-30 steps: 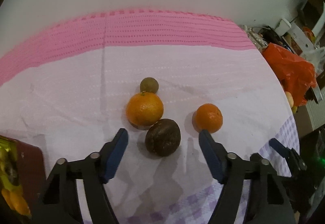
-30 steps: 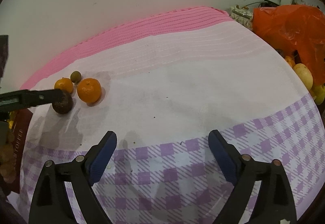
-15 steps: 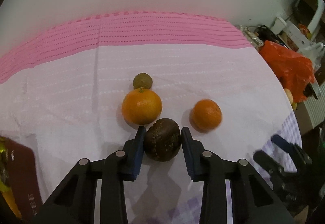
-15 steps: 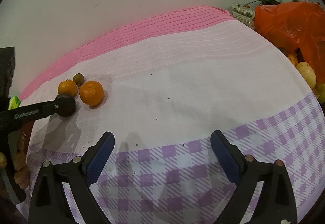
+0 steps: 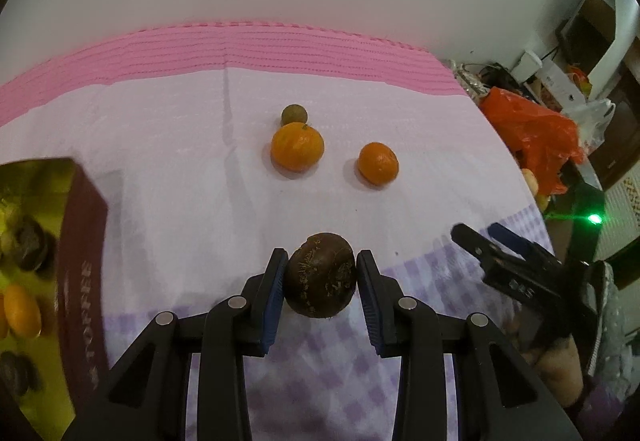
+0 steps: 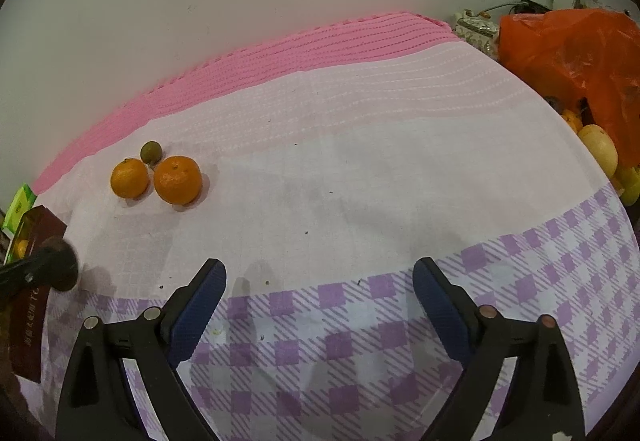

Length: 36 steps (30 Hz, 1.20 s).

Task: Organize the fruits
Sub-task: 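Carry the dark brown fruit to the tray and open the left gripper while the right gripper grasps an orange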

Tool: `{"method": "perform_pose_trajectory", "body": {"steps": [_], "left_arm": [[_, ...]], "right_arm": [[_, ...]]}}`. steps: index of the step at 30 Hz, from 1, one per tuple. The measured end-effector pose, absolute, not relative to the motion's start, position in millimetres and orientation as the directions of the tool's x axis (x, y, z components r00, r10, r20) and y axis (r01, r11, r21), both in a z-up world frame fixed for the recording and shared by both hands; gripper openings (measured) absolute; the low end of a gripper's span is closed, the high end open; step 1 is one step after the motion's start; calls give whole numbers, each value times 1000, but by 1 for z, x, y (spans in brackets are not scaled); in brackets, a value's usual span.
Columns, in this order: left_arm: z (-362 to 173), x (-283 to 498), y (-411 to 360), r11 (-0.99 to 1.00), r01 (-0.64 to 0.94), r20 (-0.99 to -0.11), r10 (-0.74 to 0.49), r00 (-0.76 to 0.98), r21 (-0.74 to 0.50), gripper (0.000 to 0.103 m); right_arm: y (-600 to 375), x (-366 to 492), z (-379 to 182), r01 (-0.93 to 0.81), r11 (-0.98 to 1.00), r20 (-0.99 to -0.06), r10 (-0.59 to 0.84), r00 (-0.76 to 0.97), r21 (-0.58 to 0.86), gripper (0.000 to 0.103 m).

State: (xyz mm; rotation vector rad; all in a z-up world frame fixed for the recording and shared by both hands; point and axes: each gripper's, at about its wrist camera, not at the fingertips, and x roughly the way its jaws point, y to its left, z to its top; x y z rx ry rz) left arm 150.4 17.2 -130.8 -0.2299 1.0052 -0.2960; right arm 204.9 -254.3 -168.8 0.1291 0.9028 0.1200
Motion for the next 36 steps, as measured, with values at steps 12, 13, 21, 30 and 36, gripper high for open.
{"method": "perform_pose_trajectory", "body": {"steps": [12, 13, 21, 30, 36], "left_arm": [[-95, 106, 47, 934, 140, -759, -349, 550, -329, 36], [-92, 103, 51, 933, 135, -755, -350, 554, -333, 36], [-81, 84, 73, 938, 103, -745, -327, 582, -331, 36], [-78, 57, 92, 940, 39, -739, -292, 607, -340, 36], [-67, 44, 107, 943, 10, -727, -264, 634, -334, 36]], "right_arm": [[-186, 224, -137, -313, 944, -726, 286, 625, 102, 77], [-182, 232, -139, -316, 945, -734, 269, 624, 78, 76], [-178, 256, -155, -323, 944, -759, 263, 596, 73, 70], [-148, 263, -154, -380, 924, -765, 273, 584, 40, 69], [-136, 277, -162, -394, 919, -800, 252, 544, 22, 35]]}}
